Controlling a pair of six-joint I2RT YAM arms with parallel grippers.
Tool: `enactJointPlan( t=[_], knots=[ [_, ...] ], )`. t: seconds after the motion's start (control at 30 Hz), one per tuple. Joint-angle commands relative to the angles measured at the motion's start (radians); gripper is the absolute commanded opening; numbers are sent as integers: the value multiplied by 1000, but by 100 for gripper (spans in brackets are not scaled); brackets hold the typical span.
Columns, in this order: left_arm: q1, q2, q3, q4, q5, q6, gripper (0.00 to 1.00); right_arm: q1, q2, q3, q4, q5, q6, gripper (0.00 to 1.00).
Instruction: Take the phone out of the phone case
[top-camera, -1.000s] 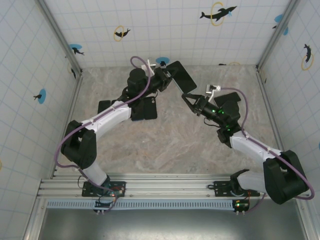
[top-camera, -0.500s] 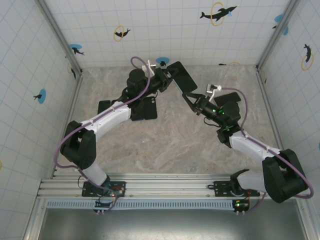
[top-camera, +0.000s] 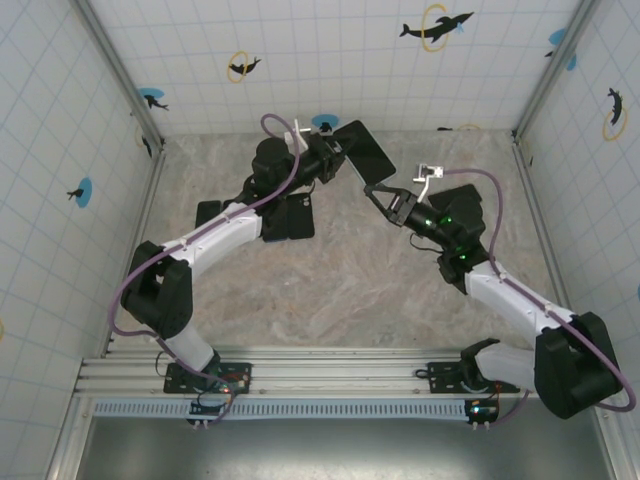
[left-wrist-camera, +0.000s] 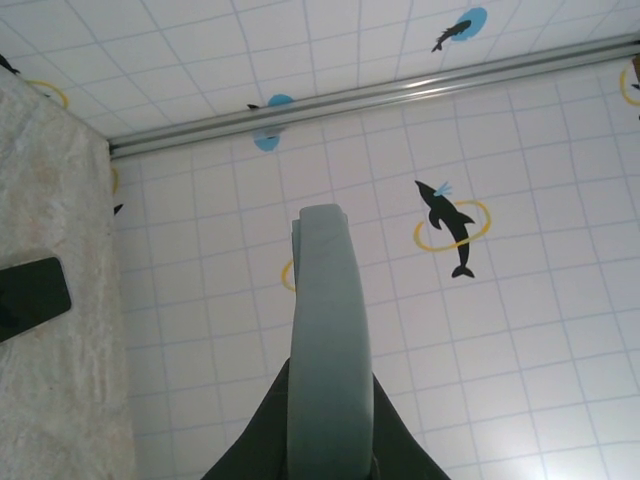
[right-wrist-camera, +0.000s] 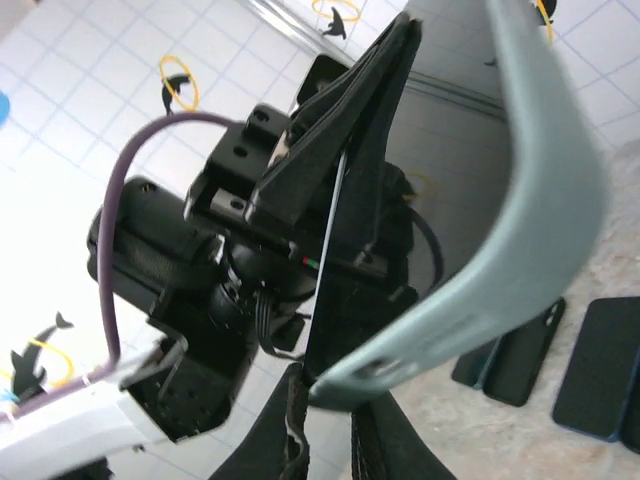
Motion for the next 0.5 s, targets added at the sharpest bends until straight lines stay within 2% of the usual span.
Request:
enactJointPlan(
  t=[0.0, 0.13, 0.33, 0.37, 0.47],
  knots=[
    [-15, -40, 50, 131, 45, -89, 0, -22, 38, 9, -252, 25, -216, 8],
    [-19, -49, 53, 121, 56, -93, 0, -43, 45, 15, -279, 22, -238, 7],
    [-18, -69, 63, 20, 77, 11, 0, -59, 35, 24, -273, -1, -232, 8],
    [-18, -70, 77, -18, 87, 63, 0, -65, 30, 19, -269, -17, -235, 10],
    [-12, -85, 105, -127, 113, 270, 0, -97, 27, 18, -273, -115, -288, 30]
  ],
)
